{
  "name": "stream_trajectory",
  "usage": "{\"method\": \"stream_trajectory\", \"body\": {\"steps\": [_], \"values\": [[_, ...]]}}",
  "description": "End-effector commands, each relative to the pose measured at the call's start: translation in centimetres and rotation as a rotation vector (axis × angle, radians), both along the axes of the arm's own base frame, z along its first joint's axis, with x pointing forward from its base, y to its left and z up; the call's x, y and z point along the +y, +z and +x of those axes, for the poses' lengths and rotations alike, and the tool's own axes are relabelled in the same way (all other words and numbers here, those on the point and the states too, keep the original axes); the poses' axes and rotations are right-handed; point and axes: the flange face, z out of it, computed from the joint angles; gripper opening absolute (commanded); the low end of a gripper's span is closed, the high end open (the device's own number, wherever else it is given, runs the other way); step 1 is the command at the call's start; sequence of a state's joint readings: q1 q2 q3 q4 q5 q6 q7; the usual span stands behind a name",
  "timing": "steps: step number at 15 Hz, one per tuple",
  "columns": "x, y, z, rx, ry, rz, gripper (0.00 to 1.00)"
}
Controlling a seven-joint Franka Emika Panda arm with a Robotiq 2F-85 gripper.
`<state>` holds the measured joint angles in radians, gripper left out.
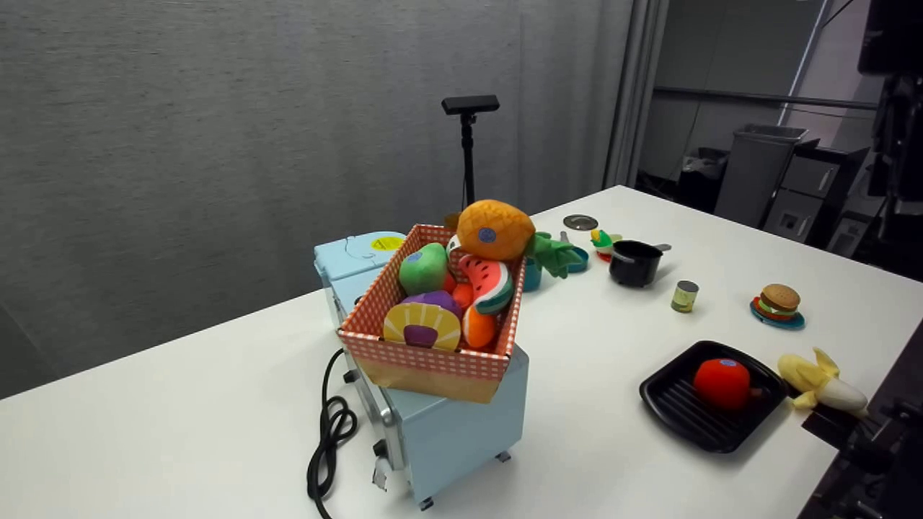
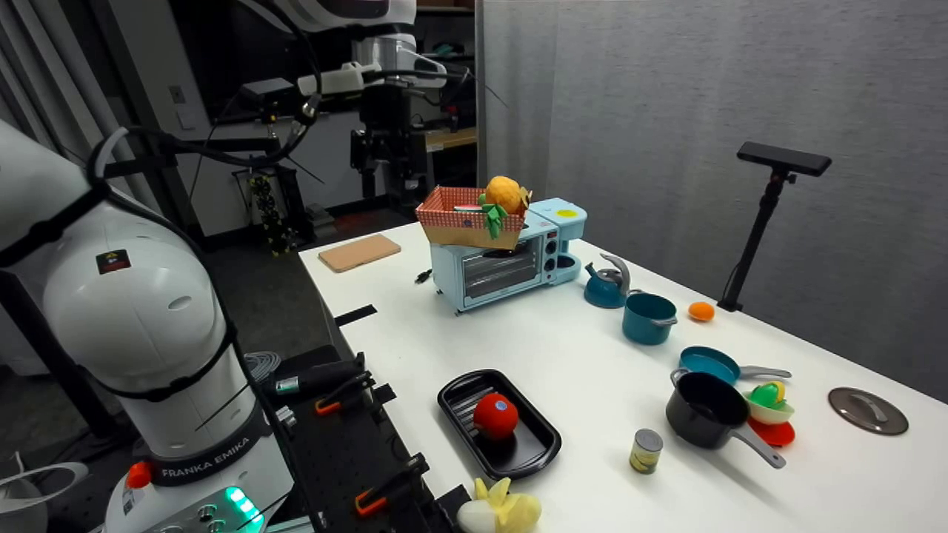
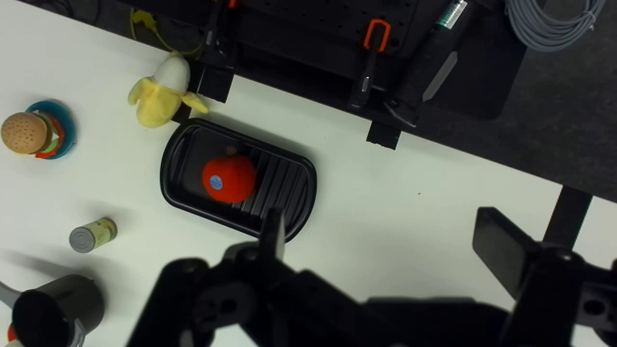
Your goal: Remove the pineapple plushie from the box and put it on the table
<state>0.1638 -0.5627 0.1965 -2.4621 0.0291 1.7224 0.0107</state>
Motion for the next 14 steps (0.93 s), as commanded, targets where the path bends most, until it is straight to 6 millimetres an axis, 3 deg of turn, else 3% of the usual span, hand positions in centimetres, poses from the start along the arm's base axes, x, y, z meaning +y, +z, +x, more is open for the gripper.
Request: {"method": "stream_trajectory", "body": {"steps": [1, 14], "values": [[-0.1, 0.2, 0.1, -0.023, 0.007, -0.020, 1.00], [0.3, 0.6, 1.5, -0.159, 0.083, 0.016, 1.00]]}}
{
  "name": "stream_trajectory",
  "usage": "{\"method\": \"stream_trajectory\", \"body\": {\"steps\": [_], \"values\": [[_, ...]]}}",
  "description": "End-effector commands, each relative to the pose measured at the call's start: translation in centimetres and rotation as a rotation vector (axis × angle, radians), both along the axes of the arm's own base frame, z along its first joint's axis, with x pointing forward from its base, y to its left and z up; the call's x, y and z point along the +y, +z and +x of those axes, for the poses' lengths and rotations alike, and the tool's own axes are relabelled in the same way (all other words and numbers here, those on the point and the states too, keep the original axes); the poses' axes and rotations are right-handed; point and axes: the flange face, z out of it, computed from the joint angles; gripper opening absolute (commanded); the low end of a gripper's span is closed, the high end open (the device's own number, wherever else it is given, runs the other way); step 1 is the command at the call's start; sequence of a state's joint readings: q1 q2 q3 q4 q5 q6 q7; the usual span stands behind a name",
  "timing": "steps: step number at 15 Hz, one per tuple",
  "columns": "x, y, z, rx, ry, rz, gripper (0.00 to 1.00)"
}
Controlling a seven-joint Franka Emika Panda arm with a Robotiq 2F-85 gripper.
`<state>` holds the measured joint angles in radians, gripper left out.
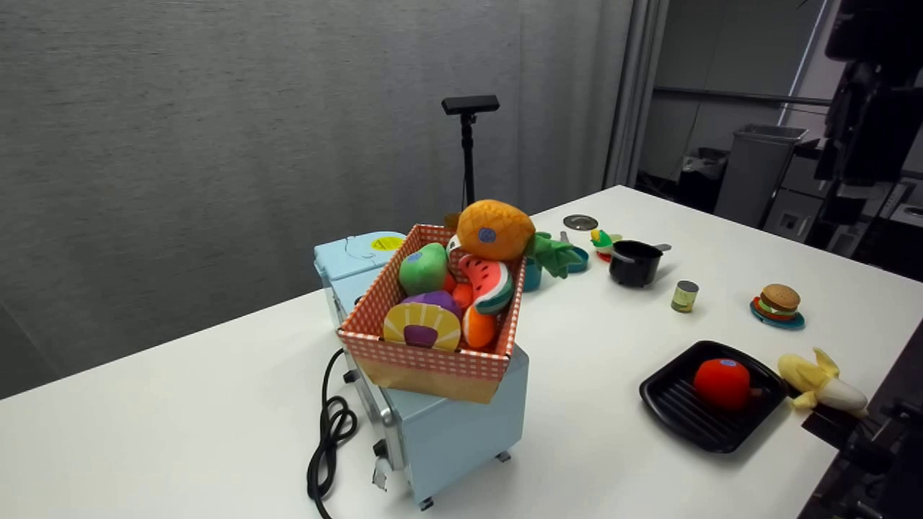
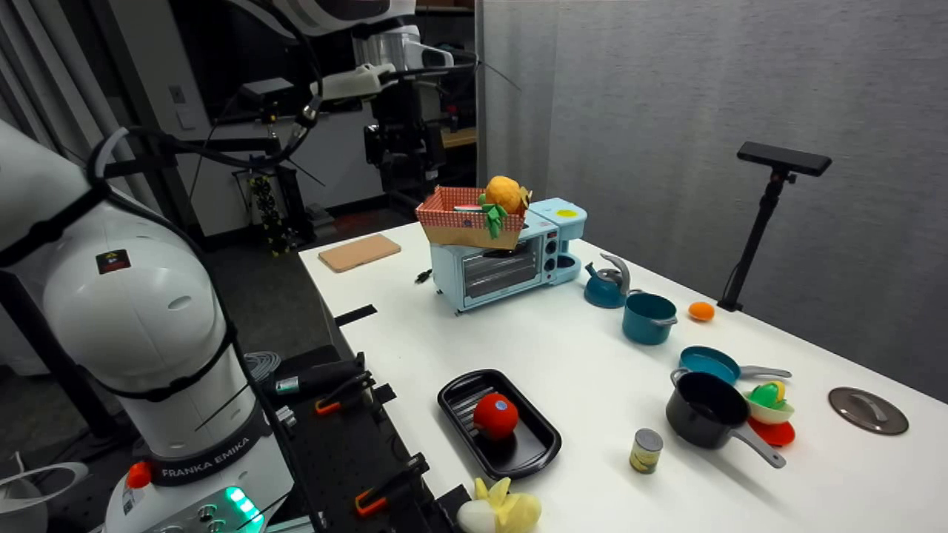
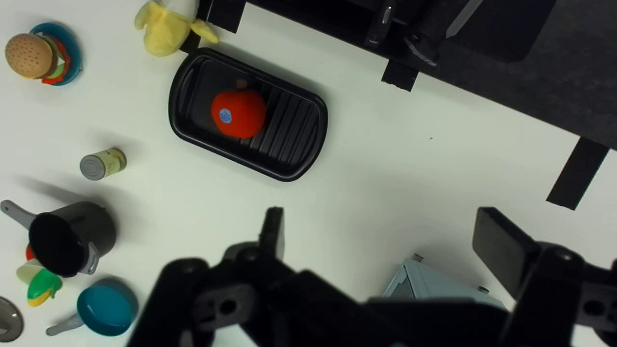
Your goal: Remove the pineapple plushie from the box and put it on the table
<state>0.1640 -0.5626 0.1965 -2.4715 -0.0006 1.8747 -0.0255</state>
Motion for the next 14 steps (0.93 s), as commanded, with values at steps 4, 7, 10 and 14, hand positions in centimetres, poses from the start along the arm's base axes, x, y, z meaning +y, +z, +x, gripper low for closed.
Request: {"method": "stream_trajectory", "body": {"steps": [4, 7, 10, 14], "values": [[0.03, 0.04, 0.04, -0.002, 0.002, 0.001, 1.00], [-0.05, 0.08, 0.05, -0.009, -0.002, -0.012, 1.00], [-0.08, 0.11, 0.05, -0.009, -0.002, -0.020, 1.00], [-0.08, -0.06, 0.01, 0.026, 0.040, -0.027, 1.00]]}}
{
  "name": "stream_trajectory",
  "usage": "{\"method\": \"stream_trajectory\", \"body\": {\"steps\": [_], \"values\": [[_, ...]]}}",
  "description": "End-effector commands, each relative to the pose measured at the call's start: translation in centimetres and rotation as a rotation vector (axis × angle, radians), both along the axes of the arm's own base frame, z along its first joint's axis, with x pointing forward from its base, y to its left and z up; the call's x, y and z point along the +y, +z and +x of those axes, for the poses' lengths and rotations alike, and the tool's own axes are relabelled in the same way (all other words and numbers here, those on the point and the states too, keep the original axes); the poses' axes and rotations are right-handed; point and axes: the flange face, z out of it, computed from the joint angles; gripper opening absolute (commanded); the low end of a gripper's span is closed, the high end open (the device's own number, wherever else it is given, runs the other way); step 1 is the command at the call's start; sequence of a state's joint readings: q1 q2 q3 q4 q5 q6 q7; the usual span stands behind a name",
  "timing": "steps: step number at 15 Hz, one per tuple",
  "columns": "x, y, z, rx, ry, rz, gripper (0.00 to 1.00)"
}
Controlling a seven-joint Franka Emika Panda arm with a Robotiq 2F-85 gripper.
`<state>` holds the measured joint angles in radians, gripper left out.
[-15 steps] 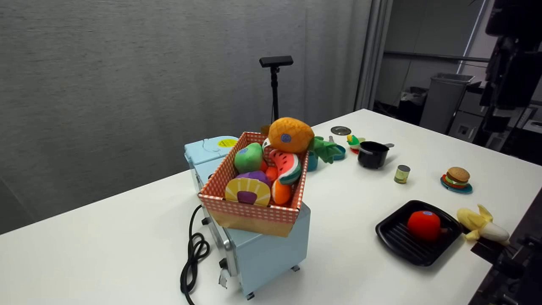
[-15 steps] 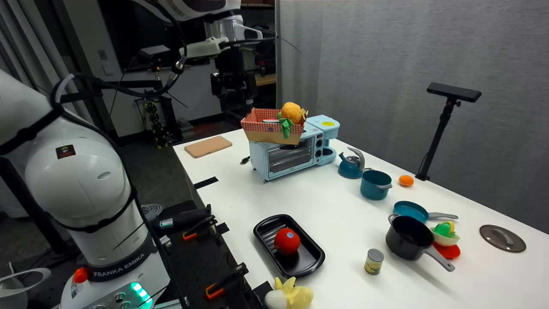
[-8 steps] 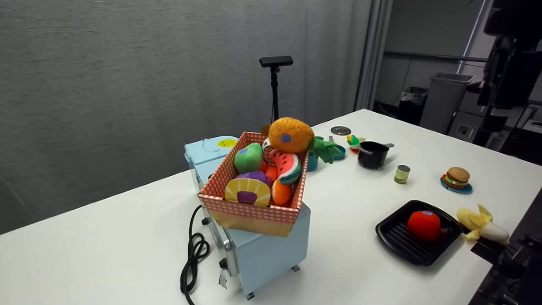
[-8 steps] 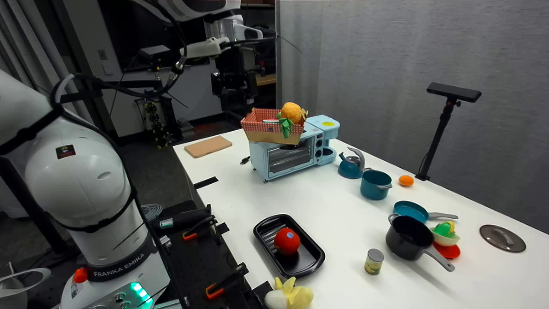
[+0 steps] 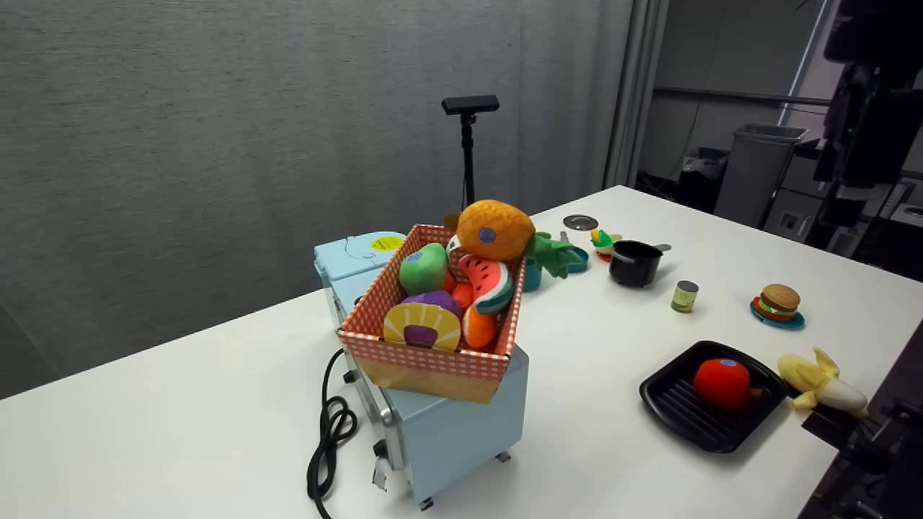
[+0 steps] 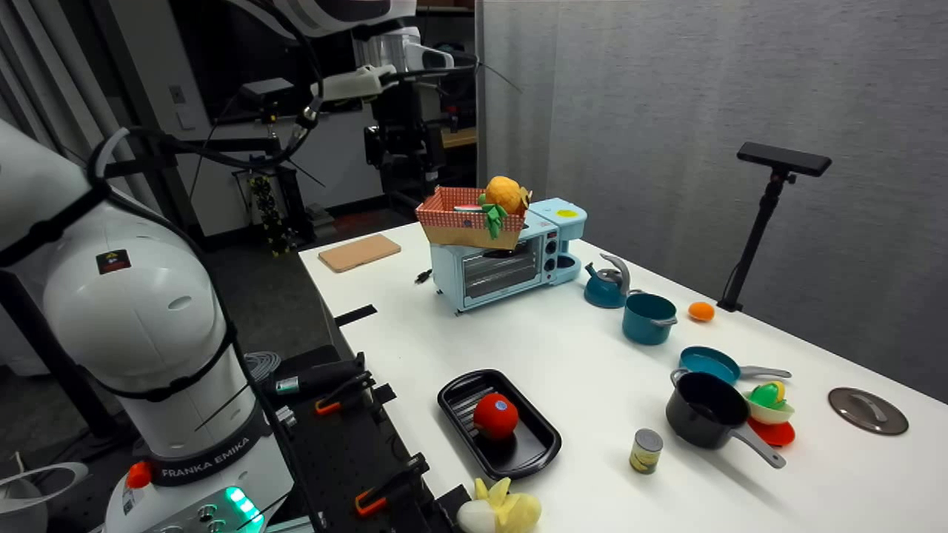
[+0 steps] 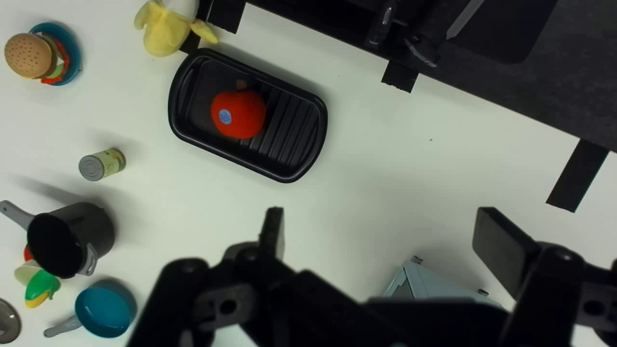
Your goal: Remove the pineapple plushie from the box and put it on the table
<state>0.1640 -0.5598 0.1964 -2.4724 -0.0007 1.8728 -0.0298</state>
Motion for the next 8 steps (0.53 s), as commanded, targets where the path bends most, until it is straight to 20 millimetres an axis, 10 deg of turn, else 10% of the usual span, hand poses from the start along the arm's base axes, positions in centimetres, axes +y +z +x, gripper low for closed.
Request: {"method": "stream_trajectory", "body": {"steps": [1, 8], "values": [[-0.05, 0.01, -0.01, 0.033, 0.053, -0.023, 1.00], [0.01, -0.53, 0.08, 0.081, 0.145, -0.019, 1.00]]}}
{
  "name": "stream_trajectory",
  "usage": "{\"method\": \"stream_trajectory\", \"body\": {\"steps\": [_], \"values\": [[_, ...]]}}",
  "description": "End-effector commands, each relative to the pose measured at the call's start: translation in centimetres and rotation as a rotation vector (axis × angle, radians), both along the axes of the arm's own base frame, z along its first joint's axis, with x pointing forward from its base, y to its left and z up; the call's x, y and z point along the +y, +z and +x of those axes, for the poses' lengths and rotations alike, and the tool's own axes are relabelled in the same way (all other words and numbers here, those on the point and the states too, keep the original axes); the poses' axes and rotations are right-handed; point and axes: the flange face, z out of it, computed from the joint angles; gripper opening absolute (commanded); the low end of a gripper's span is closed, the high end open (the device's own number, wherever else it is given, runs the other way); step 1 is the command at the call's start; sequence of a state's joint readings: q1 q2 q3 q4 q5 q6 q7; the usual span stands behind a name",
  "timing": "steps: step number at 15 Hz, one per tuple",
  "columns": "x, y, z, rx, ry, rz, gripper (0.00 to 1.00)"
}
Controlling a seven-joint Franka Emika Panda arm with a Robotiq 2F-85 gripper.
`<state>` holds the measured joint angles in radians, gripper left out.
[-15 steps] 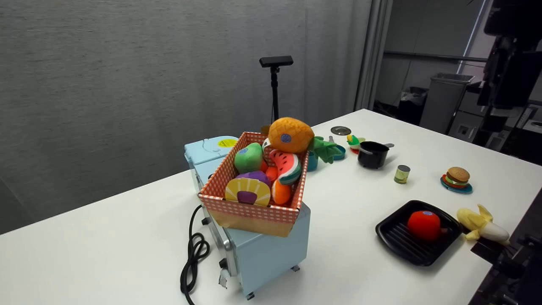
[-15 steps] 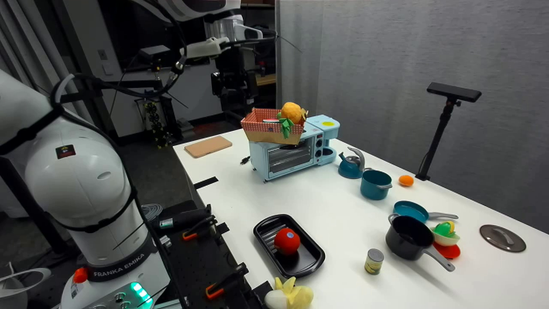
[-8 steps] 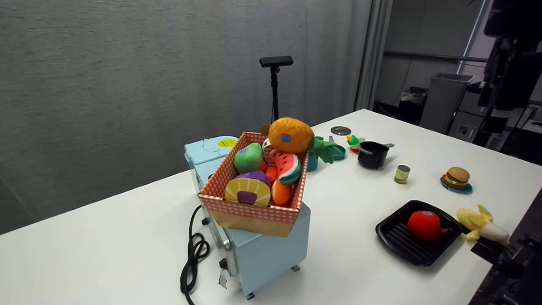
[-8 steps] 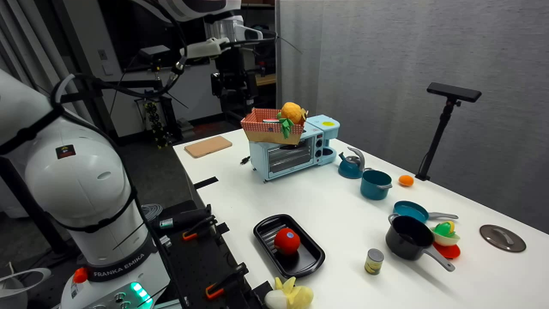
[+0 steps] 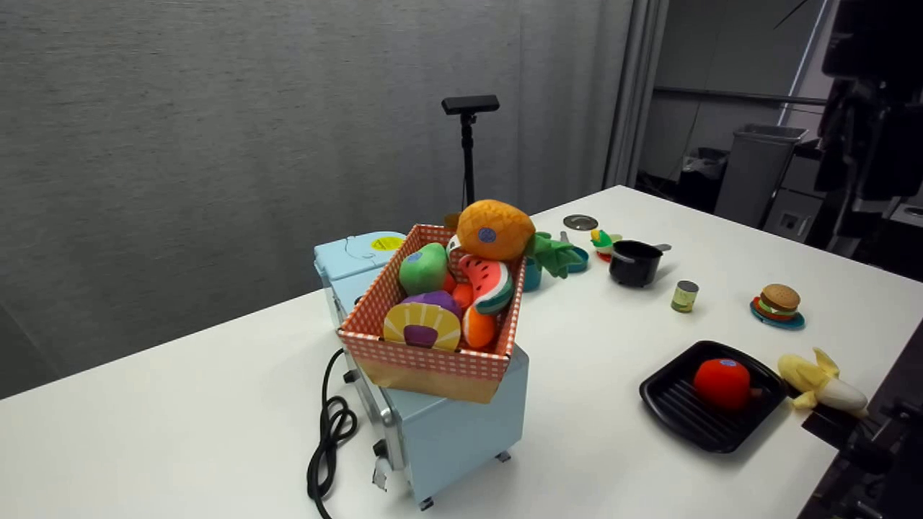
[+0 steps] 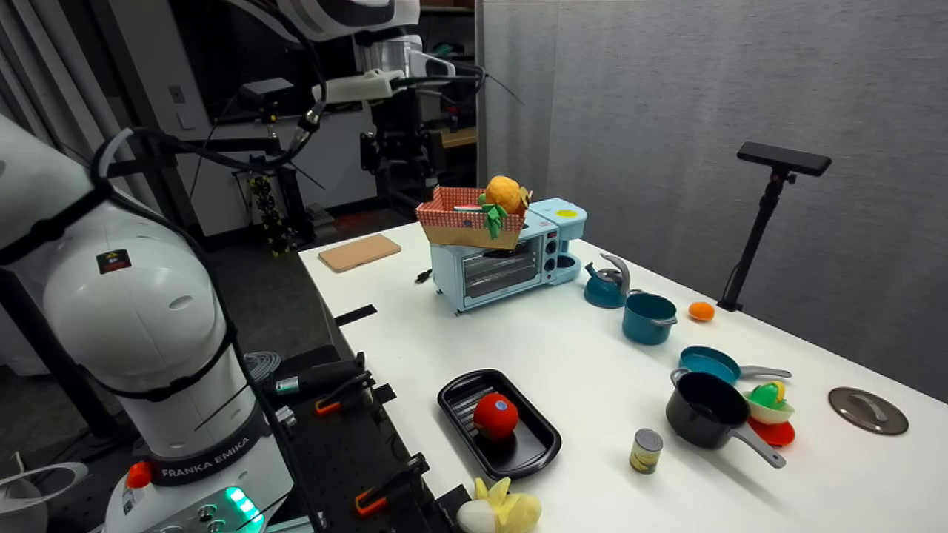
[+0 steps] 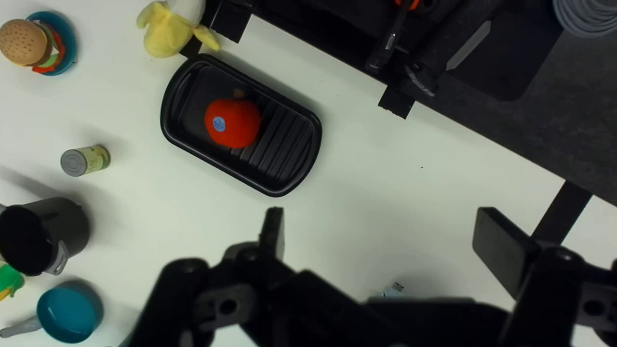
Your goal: Remove the pineapple plushie from the box and put it on the table
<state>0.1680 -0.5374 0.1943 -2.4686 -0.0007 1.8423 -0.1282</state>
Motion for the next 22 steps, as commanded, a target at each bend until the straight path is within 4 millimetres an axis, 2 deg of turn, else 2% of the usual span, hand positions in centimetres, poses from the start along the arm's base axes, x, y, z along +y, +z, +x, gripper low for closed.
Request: {"method": "stream_trajectory", "body": {"steps": [1, 12, 13, 16, 17, 18, 20, 22], "values": [[0.0, 0.3, 0.1, 0.027, 0.061, -0.007, 1.00], [0.2, 0.1, 0.3, 0.027, 0.139, 0.013, 1.00], [-3.1, 0.8, 4.6, 0.031, 0.124, 0.015, 1.00], [-6.1, 2.0, 8.1, -0.001, 0.082, 0.043, 1.00], [-7.3, 2.2, 8.8, -0.008, 0.067, 0.068, 1.00], [-5.9, 1.7, 6.5, -0.004, 0.075, 0.053, 1.00], [-7.6, 1.8, 8.2, 0.000, 0.055, 0.068, 1.00], [-7.6, 1.6, 8.6, 0.004, 0.056, 0.068, 1.00]]}}
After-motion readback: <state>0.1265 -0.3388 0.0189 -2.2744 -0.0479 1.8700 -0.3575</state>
